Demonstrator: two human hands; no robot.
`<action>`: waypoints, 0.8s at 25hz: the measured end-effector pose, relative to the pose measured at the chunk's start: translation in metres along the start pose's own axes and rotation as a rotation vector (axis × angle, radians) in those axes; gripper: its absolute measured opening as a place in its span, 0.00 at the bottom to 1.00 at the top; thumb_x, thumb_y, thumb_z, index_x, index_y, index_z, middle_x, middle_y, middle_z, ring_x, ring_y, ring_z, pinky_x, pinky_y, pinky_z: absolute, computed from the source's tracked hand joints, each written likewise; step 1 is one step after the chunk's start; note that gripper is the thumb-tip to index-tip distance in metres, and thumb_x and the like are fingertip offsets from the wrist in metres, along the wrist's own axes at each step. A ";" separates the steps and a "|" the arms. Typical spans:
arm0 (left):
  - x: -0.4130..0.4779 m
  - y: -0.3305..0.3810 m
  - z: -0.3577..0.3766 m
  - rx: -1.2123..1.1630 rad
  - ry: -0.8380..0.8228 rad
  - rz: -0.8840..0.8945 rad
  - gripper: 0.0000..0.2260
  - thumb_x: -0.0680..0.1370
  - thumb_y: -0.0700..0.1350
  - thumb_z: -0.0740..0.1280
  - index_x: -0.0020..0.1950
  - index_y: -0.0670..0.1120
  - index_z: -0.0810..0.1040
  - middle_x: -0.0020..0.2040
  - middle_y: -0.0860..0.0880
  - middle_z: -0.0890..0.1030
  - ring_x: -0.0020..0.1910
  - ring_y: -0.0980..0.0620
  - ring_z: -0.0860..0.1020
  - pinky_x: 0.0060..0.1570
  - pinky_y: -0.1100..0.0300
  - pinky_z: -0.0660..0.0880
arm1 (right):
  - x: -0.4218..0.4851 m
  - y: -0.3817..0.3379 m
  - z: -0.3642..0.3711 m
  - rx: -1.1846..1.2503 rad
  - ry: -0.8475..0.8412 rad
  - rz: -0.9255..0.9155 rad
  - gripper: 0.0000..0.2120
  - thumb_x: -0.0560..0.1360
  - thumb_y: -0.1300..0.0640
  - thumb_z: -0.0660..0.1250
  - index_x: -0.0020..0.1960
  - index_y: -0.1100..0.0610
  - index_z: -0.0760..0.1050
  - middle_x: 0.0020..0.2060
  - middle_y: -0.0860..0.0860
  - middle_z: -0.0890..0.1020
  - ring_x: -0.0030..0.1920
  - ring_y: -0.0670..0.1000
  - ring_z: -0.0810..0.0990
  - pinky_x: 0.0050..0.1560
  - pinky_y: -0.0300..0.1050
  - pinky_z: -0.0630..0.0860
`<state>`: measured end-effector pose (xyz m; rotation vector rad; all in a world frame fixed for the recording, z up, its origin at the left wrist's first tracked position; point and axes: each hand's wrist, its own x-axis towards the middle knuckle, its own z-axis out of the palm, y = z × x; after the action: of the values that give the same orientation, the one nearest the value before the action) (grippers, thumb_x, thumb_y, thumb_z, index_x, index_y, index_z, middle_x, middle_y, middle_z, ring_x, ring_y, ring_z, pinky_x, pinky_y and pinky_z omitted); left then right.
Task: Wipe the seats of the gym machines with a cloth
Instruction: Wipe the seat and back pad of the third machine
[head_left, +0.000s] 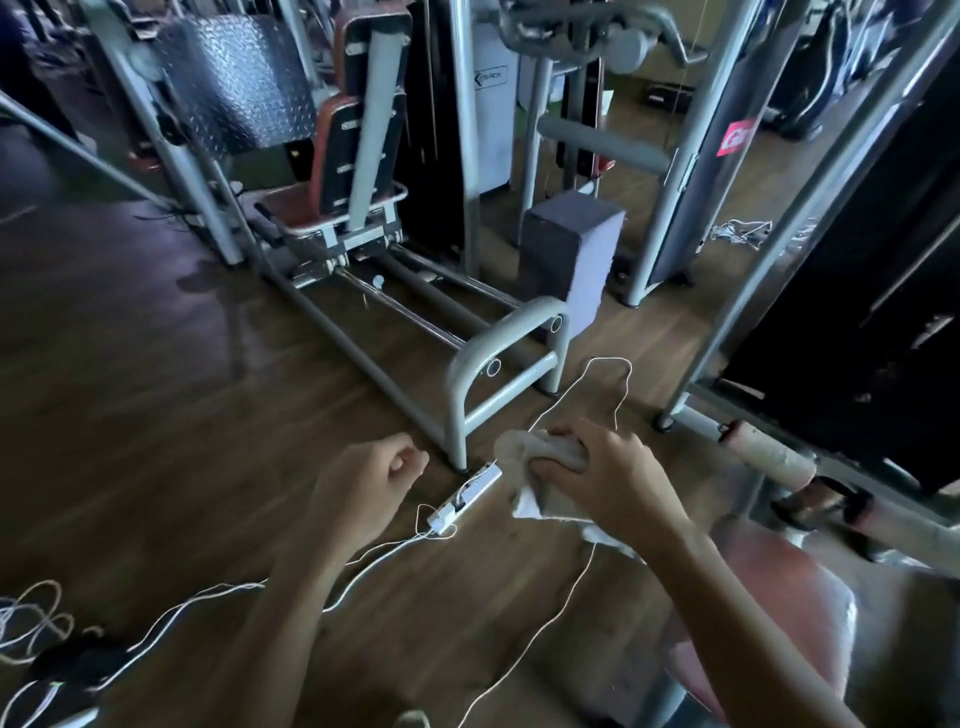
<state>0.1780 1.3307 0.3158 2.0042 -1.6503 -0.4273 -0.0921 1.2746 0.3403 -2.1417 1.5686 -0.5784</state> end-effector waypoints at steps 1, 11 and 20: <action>-0.004 0.006 -0.001 -0.003 0.006 -0.013 0.17 0.75 0.63 0.58 0.43 0.51 0.77 0.34 0.55 0.81 0.35 0.55 0.79 0.39 0.52 0.78 | -0.002 0.002 -0.004 -0.010 -0.011 -0.020 0.21 0.70 0.32 0.66 0.59 0.39 0.75 0.44 0.44 0.85 0.44 0.52 0.83 0.45 0.51 0.79; -0.035 0.023 -0.008 -0.010 0.051 -0.092 0.16 0.74 0.64 0.58 0.44 0.55 0.77 0.38 0.56 0.82 0.40 0.57 0.81 0.45 0.53 0.79 | -0.008 0.002 -0.029 -0.016 -0.087 -0.119 0.24 0.67 0.29 0.61 0.56 0.40 0.77 0.42 0.43 0.84 0.44 0.51 0.83 0.46 0.52 0.80; -0.044 -0.041 -0.061 0.045 0.130 -0.211 0.14 0.76 0.62 0.59 0.45 0.55 0.78 0.39 0.57 0.82 0.41 0.58 0.81 0.46 0.55 0.78 | 0.047 -0.085 0.021 -0.048 -0.241 -0.319 0.22 0.70 0.35 0.63 0.59 0.45 0.78 0.42 0.44 0.83 0.44 0.48 0.82 0.46 0.50 0.80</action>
<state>0.2353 1.3902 0.3394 2.1999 -1.3884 -0.3279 -0.0010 1.2552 0.3741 -2.4150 1.1342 -0.3628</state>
